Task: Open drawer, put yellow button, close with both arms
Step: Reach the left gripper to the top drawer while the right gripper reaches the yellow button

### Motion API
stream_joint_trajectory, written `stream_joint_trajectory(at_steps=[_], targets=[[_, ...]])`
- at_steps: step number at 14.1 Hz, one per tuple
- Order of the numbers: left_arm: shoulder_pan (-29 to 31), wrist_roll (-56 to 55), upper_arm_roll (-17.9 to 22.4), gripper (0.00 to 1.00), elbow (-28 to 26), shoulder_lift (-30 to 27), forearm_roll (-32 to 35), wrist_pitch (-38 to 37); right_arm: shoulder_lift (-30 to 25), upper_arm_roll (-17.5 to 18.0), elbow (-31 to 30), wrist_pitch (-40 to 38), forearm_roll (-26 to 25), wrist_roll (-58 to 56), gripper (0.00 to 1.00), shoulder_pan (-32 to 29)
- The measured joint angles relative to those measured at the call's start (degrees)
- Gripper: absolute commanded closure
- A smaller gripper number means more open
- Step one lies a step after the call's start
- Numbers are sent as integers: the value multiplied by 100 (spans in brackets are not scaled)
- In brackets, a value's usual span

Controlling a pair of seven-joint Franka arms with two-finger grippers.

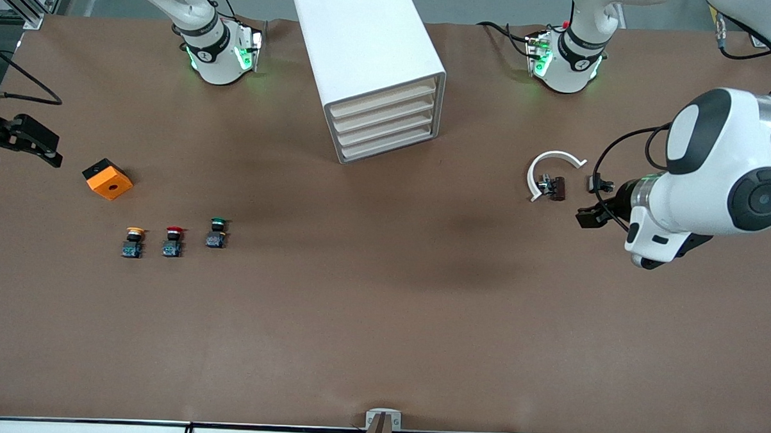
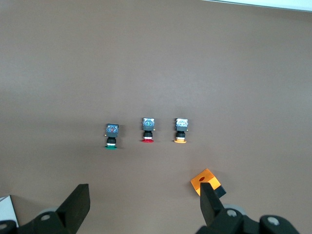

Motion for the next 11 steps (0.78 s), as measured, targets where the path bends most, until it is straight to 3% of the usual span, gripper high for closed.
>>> stream_joint_trajectory(at_steps=[4,8,11], targets=[[-157,-1488,-22,0,18,260,-245,-5,150,-20,0,148,-108,0,0,-40],[-576,-3389,-36,0,23,647,-1279,-7,280,-33,-9,344,-120,-147,0,-285],[-695,-4214,-40,0,26,1057,-1978,-7,643,-38,-45,363,-129,-790,0,-467]])
